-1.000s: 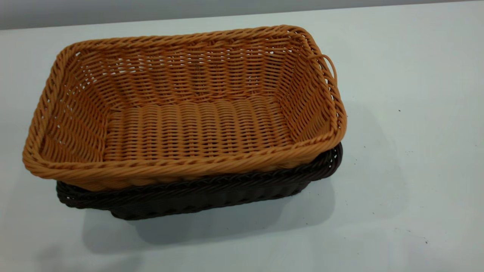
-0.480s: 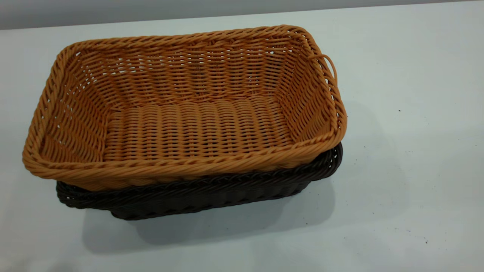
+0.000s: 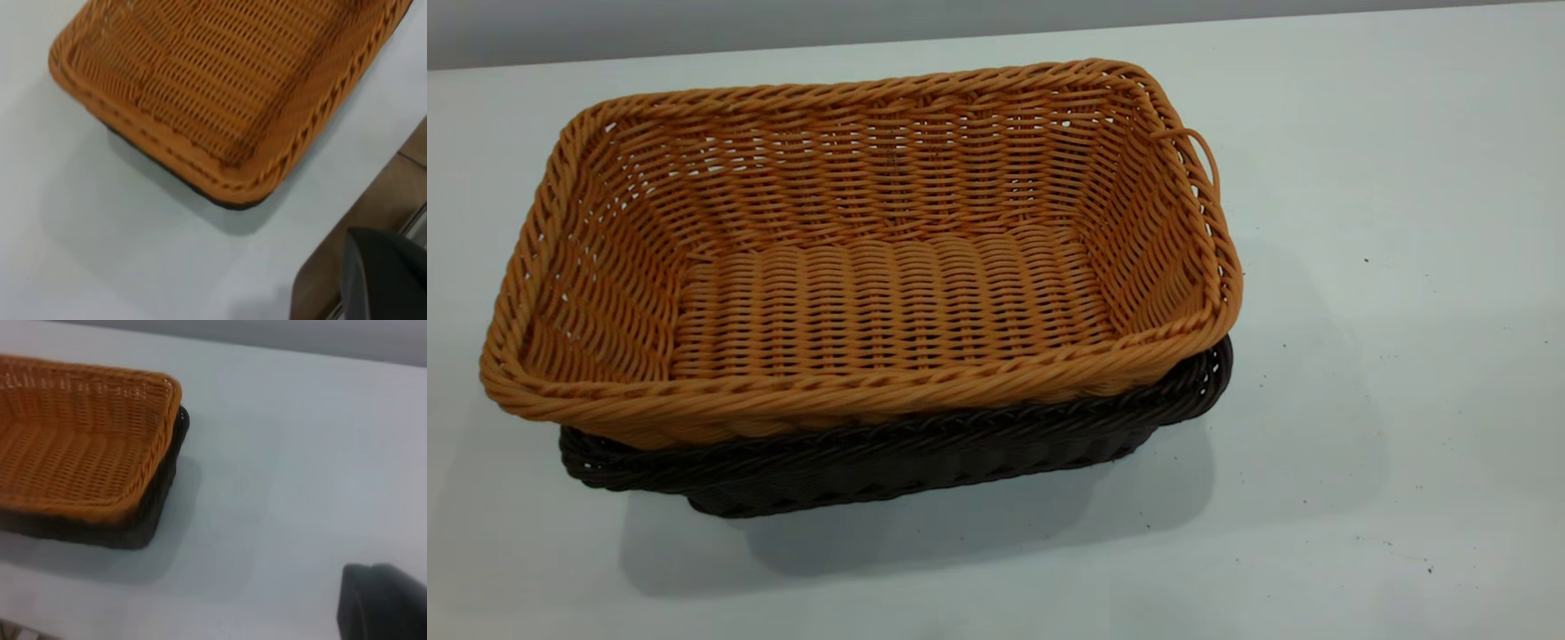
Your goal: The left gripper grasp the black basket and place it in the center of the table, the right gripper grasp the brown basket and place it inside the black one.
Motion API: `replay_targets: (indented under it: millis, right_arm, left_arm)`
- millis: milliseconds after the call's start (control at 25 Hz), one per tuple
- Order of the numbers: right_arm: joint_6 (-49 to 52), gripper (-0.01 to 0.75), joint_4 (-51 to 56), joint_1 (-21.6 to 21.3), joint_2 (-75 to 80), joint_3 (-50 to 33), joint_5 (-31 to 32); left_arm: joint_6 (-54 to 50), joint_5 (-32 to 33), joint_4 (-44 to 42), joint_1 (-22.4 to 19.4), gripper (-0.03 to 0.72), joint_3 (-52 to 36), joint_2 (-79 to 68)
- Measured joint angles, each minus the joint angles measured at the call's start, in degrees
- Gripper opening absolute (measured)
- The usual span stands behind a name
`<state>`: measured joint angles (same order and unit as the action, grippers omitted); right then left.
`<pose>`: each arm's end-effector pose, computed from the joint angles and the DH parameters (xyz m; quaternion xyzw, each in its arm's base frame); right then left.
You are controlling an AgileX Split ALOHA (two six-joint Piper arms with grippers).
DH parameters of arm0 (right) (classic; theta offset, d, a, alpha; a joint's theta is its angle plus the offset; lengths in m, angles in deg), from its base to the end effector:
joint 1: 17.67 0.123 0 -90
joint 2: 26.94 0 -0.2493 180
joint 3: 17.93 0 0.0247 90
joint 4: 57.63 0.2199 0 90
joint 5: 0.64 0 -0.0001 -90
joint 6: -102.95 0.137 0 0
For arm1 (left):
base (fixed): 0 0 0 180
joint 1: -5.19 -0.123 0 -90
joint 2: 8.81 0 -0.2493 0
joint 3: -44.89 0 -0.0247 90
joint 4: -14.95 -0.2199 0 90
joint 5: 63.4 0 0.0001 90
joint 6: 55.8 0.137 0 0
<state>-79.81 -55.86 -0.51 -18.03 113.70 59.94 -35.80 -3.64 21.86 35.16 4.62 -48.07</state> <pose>0.0433 0.0172 0.2372 -0.1486 0.8435 0.0800 0.5100 0.0863 -0.0662 0.2419 0.3859 0.8526 -0.0893 0.3407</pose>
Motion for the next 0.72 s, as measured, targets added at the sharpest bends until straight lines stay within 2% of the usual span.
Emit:
replay_targets:
  millis: [320,720]
  right_arm:
    - [0.5,0.000,0.3,0.0,0.0,0.0,0.0]
    - [0.5,0.000,1.1,0.0,0.0,0.0,0.0]
  left_arm:
    - [-6.9,0.3,0.3,0.0,-0.001,-8.8,11.8]
    - [-14.1,2.4,-1.8,0.0,-0.001,-10.0,21.9]
